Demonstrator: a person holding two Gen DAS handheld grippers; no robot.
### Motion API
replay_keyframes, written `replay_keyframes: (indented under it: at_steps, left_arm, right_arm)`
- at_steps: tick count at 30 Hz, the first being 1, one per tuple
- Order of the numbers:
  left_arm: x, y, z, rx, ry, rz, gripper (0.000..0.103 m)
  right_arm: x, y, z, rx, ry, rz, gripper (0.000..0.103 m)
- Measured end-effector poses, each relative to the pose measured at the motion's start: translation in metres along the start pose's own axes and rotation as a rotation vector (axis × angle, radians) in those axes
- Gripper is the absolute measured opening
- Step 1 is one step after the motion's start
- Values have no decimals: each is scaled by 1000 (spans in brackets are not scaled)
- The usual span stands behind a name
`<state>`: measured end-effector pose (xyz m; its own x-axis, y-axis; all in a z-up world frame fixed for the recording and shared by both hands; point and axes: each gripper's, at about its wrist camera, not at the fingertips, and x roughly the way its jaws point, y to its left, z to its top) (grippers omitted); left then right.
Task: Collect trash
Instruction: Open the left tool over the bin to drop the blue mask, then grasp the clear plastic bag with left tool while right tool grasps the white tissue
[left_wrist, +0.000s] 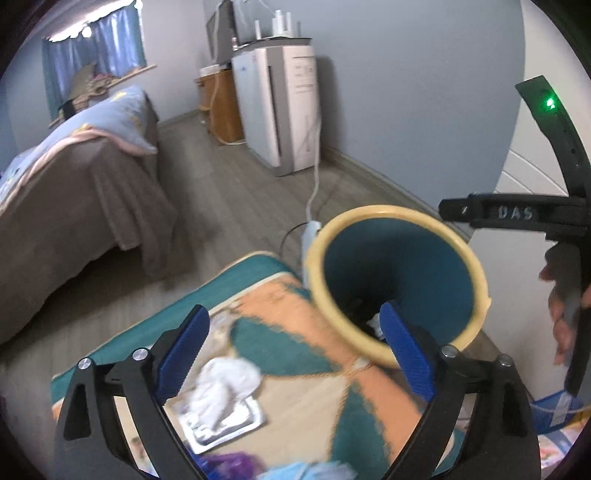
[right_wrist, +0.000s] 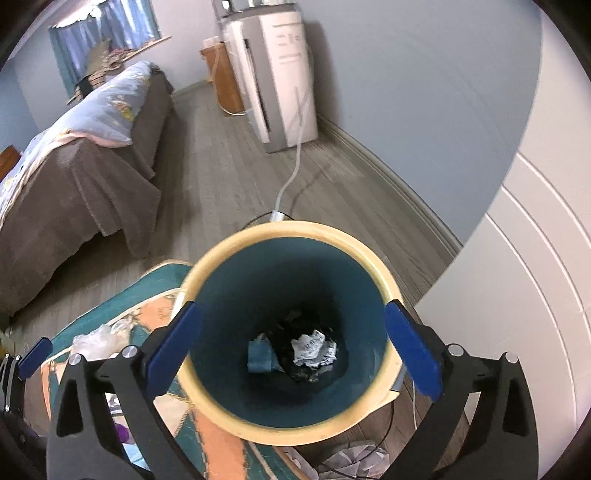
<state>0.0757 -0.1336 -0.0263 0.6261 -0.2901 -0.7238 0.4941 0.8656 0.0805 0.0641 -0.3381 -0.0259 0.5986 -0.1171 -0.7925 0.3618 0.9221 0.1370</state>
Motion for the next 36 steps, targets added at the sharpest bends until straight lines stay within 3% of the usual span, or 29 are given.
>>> replay_keyframes:
  at_steps: [8, 14, 19, 24, 36]
  left_arm:
    - [-37, 61, -19, -59, 13, 93, 94]
    - [-62, 103, -34, -142, 7, 146, 95]
    - [-66, 131, -58, -226, 27, 174, 95]
    - [-64, 146, -72, -246, 52, 206, 95]
    - [-57, 190, -92, -318, 79, 238, 95]
  right_arm:
    - [-16, 52, -1, 11, 3, 88, 97]
    - [-21, 109, -10, -130, 10, 113, 97]
    - [-22, 145, -20, -205, 24, 145, 97]
    - [-19, 179, -34, -341, 24, 135, 97]
    - [8, 192, -48, -373, 73, 176, 97]
